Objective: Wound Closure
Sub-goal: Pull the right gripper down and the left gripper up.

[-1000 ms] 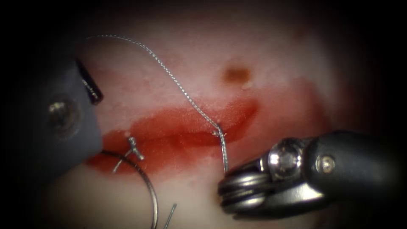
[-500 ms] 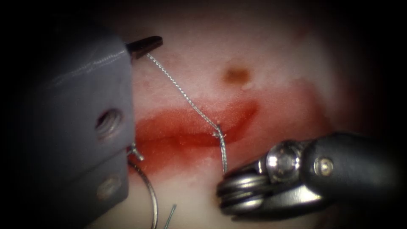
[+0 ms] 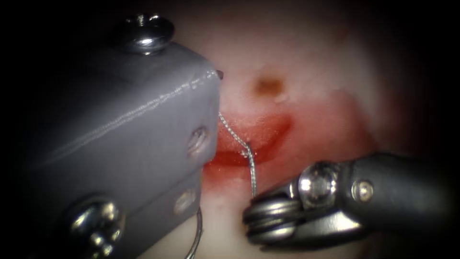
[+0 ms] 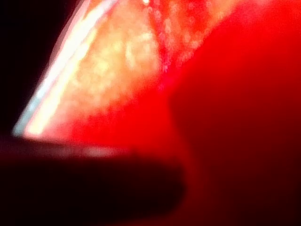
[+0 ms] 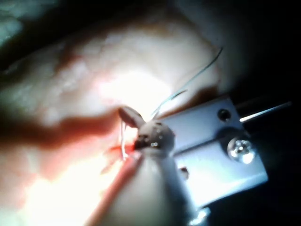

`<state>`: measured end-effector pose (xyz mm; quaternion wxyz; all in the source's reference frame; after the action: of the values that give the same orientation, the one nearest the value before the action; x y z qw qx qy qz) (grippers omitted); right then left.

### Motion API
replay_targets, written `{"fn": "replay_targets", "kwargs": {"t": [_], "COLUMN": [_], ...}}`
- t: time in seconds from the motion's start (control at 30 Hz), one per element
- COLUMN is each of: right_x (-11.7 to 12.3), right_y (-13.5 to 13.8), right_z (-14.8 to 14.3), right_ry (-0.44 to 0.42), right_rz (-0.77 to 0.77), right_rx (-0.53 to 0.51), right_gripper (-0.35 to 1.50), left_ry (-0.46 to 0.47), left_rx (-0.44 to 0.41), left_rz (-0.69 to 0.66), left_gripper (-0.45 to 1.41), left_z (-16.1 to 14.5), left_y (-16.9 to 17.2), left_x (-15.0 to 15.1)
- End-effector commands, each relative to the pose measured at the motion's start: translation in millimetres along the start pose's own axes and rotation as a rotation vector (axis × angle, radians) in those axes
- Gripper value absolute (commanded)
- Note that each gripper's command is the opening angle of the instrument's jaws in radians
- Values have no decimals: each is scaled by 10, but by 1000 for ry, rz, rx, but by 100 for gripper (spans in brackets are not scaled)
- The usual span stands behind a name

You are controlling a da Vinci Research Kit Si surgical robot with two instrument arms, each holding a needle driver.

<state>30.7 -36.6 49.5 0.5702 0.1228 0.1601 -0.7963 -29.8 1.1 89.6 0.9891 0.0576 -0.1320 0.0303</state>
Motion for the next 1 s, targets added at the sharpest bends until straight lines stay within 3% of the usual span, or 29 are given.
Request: {"fn": "replay_targets", "kwargs": {"t": [0.03, 0.07, 0.17, 0.3, 0.37, 0.7, 0.73, 0.8, 0.87, 0.9, 1.0], "right_x": [-9, -9, -9, -8, -8, -8, -8, -9, -9, -8, -8], "right_y": [11, 11, 11, 11, 11, 12, 12, 12, 12, 12, 12], "right_z": [-6, -6, -6, -6, -6, -6, -5, -5, -5, -6, -6], "right_ry": [-5, -5, -2, -2, -2, -3, -3, -3, -3, -3, -3], "right_rz": [0, 1, 1, 1, 1, 2, 3, 3, 3, 2, 1], "right_rx": [-4, -4, -4, -4, -4, -4, -4, -4, -4, -4, -4], "right_gripper": [-35, -35, -35, -35, -35, -35, -35, -35, -35, -35, -35], "left_ry": [31, 44, 69, 65, 67, 56, 55, 58, 59, 57, 39], "left_rx": [4, 3, -65, -59, -58, 15, 18, 19, 17, 15, 13], "left_rz": [-113, -103, -64, -55, -54, -99, -122, -123, -123, -123, -129], "left_gripper": [-10, -20, -16, -20, -45, -45, 2, 46, 54, 72, 77], "left_z": [-5, -6, -11, -16, -16, -25, -23, -20, -19, -18, -21], "left_y": [12, 13, 18, 21, 22, 21, 18, 15, 14, 13, 14], "left_x": [-5, -6, -8, -8, -8, 5, 7, 9, 9, 9, 9]}}
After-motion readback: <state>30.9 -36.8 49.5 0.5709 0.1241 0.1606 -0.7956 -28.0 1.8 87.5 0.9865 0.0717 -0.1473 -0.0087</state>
